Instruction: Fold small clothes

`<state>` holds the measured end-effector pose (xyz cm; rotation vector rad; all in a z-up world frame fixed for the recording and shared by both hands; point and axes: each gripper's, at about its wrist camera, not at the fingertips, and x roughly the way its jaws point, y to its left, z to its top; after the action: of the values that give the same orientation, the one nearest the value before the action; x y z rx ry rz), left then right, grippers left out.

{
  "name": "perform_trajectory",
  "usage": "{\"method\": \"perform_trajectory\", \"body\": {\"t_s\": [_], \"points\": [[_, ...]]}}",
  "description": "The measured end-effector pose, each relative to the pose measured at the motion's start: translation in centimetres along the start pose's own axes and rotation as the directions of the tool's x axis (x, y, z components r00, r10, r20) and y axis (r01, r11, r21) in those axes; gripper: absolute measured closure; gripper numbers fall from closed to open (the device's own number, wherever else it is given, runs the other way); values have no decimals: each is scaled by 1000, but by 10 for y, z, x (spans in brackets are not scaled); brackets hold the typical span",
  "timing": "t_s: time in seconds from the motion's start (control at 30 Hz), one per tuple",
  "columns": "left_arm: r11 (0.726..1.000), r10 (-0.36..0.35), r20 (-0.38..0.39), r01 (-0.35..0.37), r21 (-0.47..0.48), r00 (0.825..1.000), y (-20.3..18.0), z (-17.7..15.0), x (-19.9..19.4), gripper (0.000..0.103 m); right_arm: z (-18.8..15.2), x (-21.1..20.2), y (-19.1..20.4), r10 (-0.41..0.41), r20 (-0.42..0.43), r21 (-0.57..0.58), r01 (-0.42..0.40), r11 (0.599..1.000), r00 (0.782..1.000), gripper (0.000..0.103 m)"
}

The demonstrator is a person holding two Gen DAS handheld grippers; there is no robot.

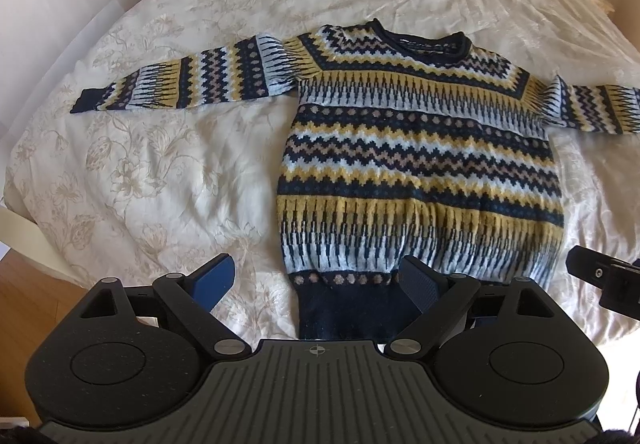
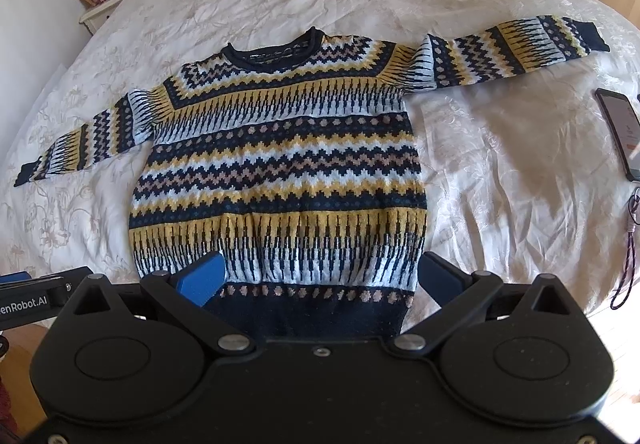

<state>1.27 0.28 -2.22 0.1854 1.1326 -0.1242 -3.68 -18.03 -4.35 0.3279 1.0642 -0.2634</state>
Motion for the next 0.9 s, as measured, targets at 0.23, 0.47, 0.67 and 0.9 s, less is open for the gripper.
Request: {"method": "perform_trajectory", "body": {"t_s": [0.23, 0.47, 0.67, 0.9], "points": [[1000, 8, -2, -8, -1, 1000, 1, 6, 3, 13, 4, 3, 2, 9, -5, -7, -9, 1000, 1000, 1], [1000, 8, 16, -8, -6, 1000, -2, 8, 0, 13, 7, 1, 2, 22, 9, -25, -22, 999, 1000, 1], [1000, 6, 26, -5, -30, 1000, 2, 14, 1, 13, 14, 3, 4, 32, 20, -40, -31, 999, 999, 1], [998, 20, 20, -19, -65, 1000, 17, 30, 13, 13, 28, 18, 12, 47, 10, -50, -47, 998, 999, 1]]}}
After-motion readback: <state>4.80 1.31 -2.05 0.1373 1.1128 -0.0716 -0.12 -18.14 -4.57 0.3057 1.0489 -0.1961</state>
